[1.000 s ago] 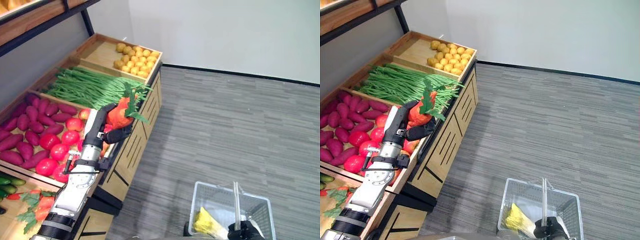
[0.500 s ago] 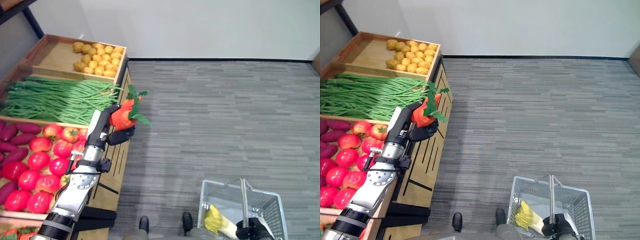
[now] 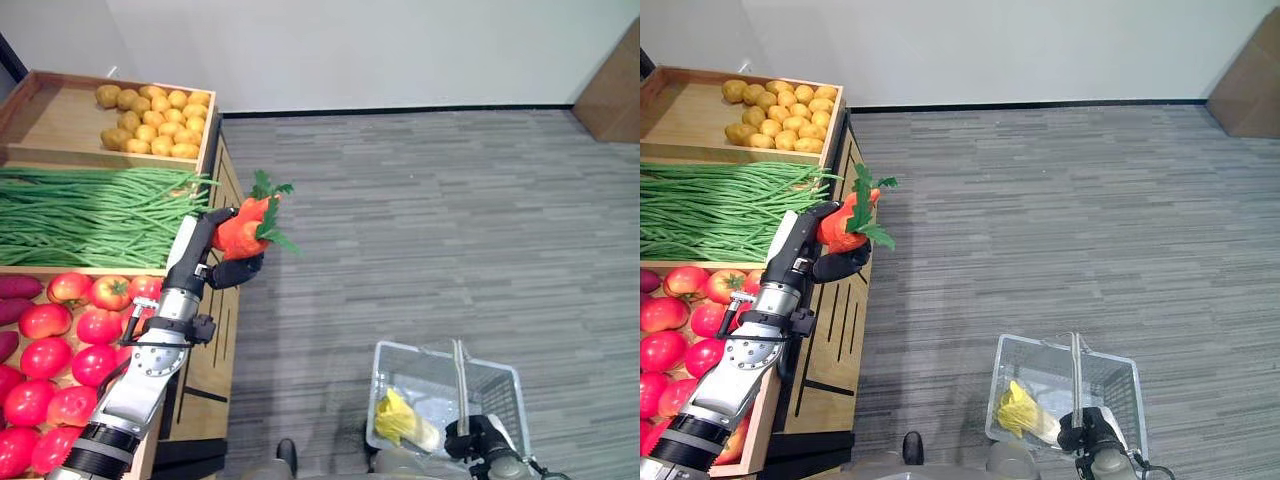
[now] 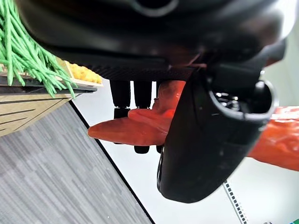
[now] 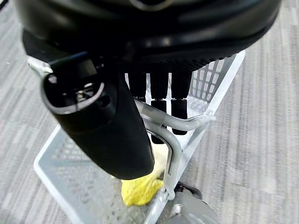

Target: Get the vegetables into the basket

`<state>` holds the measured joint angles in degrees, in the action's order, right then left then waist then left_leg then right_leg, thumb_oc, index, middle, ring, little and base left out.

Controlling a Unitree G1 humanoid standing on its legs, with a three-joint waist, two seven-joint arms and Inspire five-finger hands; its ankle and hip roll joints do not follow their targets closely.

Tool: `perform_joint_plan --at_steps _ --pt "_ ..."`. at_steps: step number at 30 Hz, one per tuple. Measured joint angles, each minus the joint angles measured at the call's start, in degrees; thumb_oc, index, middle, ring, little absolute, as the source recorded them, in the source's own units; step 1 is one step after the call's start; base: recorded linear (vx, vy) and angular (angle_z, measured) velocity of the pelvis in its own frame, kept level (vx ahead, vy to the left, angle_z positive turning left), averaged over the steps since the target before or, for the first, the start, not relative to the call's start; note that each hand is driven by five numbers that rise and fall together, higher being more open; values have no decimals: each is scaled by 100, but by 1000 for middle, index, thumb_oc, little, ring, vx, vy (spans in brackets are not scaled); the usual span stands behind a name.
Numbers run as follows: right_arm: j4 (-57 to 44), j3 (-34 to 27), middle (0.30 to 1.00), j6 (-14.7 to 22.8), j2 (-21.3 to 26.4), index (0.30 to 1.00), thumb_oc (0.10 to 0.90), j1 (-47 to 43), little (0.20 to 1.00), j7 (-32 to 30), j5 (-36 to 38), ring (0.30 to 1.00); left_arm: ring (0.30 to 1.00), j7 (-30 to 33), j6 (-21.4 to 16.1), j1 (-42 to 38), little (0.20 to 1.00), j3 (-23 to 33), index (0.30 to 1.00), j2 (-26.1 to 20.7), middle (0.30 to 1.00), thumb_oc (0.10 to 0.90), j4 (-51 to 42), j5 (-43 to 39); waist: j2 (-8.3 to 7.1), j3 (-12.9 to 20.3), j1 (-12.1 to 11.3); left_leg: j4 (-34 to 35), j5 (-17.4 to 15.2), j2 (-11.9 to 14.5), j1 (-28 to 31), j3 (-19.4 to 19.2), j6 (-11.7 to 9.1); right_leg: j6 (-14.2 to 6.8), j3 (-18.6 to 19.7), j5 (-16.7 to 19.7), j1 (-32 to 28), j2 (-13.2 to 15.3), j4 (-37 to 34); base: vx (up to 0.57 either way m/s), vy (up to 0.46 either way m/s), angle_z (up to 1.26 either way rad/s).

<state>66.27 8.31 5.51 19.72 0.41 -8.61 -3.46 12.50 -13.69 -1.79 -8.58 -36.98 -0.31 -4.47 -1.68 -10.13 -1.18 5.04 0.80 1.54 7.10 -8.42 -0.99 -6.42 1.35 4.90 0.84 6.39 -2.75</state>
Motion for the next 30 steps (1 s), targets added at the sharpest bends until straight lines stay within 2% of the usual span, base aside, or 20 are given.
perform_joint_plan --at_steps 2,3,6,7,9,11,12,14,17,23,24,30 --pt "-144 0 300 -19 5 300 400 42 300 8 -12 300 300 -3 2 20 300 59 300 -1 300 400 -1 -3 0 16 -52 -3 0 32 14 -32 -21 27 -137 44 -70 2 -94 33 -127 -6" --pt "-532 6 300 -120 68 300 400 158 300 41 -18 300 300 -10 7 27 300 93 300 -1 300 400 -1 -6 8 32 -73 -3 9 71 42 -21 -35 82 -178 185 -175 -43 -252 31 -124 -1" --pt "-1013 8 300 -137 253 300 400 207 300 49 -21 300 300 -43 11 28 300 93 300 8 300 400 -2 -5 53 71 -76 -4 13 137 71 -14 -41 89 -211 183 -214 -102 -250 7 -114 1" --pt "-1385 48 300 -234 433 300 400 205 300 63 -23 300 300 -70 14 12 300 92 300 8 300 400 -2 -5 71 82 -71 -4 17 158 81 -12 -47 89 -212 183 -228 -122 -254 -10 -73 -1" --pt "-1735 104 300 -190 719 300 400 155 300 29 -22 300 300 -134 16 -63 300 15 300 9 300 400 1 -4 87 91 -45 -4 29 174 106 20 -65 96 -259 178 -279 -134 -248 -13 -76 11" --pt "-2661 107 300 -209 1499 300 400 -31 300 30 -37 300 300 -217 17 -327 300 -455 300 0 300 400 16 0 195 191 -19 -3 48 203 102 101 -95 108 -334 164 -321 -149 -256 5 -103 20" --pt "-3048 117 300 -192 1698 300 400 -73 300 59 -57 300 300 -294 18 -360 300 -584 300 -19 300 400 17 8 256 246 3 -3 56 225 104 108 -108 106 -349 134 -327 -168 -256 16 -88 10" --pt "-4057 329 300 -197 2231 300 400 -171 300 178 -33 300 300 -418 28 -709 300 -1296 300 -169 300 400 84 122 429 355 48 -3 70 257 148 122 -129 160 -334 151 -369 -205 -256 4 -26 1" --pt "-4217 540 300 16 2311 300 400 -611 300 260 7 300 300 -703 -11 -1158 300 -2001 300 -363 300 400 92 532 509 410 87 -2 70 273 167 78 -130 180 -302 166 -365 -234 -253 9 -4 -8" --pt "-4245 807 300 126 2410 300 400 -819 300 451 23 300 300 -900 -217 -1509 300 -2464 300 -562 300 400 296 1235 525 423 115 -2 64 269 150 48 -138 183 -267 168 -321 -240 -224 8 8 -4" --pt "-4240 998 300 137 2433 300 400 -969 300 494 117 300 300 -925 -222 -1843 300 -2791 300 -710 300 400 701 1602 524 424 128 -2 64 263 144 14 -138 207 -235 191 -300 -235 -223 5 15 -7" --pt "-4151 1366 300 151 2440 300 400 -1281 300 518 126 300 300 -991 -230 -2035 300 -3047 300 -632 300 400 1277 2267 508 425 145 -2 63 255 113 -8 -138 209 -198 211 -249 -236 -222 1 3 -2"
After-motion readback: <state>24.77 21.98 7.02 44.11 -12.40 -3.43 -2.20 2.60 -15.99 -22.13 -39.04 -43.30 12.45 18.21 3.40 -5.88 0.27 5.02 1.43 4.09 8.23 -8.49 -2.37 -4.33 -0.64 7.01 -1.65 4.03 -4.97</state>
